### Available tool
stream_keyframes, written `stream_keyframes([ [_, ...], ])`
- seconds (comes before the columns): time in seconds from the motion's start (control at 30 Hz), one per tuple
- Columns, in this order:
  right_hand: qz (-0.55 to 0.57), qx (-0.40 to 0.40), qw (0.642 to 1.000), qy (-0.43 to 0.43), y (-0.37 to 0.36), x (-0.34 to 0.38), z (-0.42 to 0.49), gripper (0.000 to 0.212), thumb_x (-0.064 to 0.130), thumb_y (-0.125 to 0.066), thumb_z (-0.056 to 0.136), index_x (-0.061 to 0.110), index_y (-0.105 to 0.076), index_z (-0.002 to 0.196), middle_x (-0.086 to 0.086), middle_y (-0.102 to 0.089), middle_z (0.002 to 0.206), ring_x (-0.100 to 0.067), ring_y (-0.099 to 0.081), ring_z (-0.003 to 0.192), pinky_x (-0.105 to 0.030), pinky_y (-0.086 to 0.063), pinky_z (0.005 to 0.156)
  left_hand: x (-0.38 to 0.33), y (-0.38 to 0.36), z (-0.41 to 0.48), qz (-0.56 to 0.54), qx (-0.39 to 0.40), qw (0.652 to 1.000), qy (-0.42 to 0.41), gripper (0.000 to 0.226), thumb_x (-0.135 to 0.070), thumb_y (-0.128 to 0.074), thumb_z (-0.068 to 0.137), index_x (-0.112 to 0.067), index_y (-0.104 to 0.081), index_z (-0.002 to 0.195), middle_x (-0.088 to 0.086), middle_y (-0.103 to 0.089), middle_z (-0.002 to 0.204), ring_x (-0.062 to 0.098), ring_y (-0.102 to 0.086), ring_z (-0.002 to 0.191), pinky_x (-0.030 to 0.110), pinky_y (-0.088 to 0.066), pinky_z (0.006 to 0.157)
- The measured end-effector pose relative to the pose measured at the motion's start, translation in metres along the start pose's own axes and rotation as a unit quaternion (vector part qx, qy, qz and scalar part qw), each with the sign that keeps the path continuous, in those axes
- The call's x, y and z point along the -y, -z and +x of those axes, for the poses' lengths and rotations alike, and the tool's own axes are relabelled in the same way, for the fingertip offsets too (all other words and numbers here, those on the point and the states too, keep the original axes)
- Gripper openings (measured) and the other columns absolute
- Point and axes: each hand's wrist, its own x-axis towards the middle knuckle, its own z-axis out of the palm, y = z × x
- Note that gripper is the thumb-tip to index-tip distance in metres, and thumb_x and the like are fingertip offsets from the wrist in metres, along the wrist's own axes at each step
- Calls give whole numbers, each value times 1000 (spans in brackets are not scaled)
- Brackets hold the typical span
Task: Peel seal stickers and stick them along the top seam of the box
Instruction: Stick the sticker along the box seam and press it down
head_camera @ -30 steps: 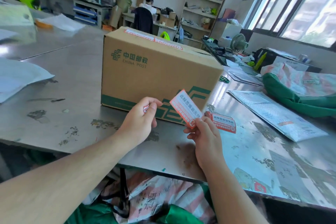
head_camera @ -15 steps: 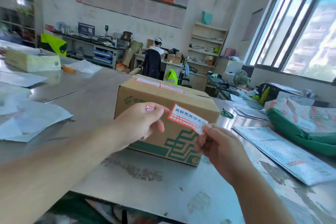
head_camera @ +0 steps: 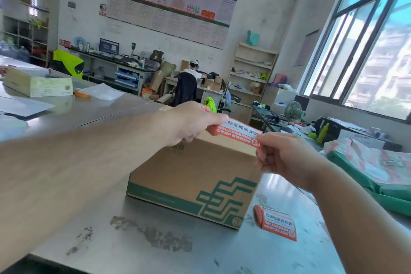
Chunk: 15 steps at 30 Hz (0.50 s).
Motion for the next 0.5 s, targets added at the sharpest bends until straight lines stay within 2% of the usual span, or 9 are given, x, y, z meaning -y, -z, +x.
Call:
stream_keyframes([
  [0.07,-17,-16,1000,-8,4,4,9,24,21,-52,102,6,-59,84,-8,-56,61,-24,-60,56,-33,-45,60,-2,1,8,21,2,1000,1,38,-48,-68,86,-13,-71,100,10,-46,61,13,-24,44,24,-24,46],
  [0.2,-71,-59,995,-30,7,6,30,31,29,-56,101,10,-63,78,-6,-62,62,-21,-59,57,-31,-41,58,-5,-2,24,37,-15,999,14,29,-40,-69,89,-12,-71,98,-4,-42,40,13,-23,41,24,-22,46],
  [0.37,-128,-67,987,-77,16,10,51,22,27,-60,98,8,-68,89,-3,-60,59,-15,-47,49,-26,-27,48,-11,-4,53,48,-2,999,14,40,-41,-66,90,-4,-70,105,4,-44,63,12,-25,42,23,-21,42],
  [0.47,-149,-85,980,-98,23,14,65,27,32,-61,97,8,-70,89,-2,-60,58,-14,-48,48,-24,-27,46,-16,-5,69,70,-13,997,5,37,-44,-66,89,-8,-73,93,2,-59,69,11,-28,44,22,-26,42],
  [0.5,-152,-91,979,-103,24,16,70,27,33,-61,97,9,-70,88,-2,-60,57,-14,-49,48,-24,-28,46,-18,-6,73,84,-16,996,0,38,-47,-65,89,-10,-73,87,-3,-59,63,12,-30,46,23,-28,44],
])
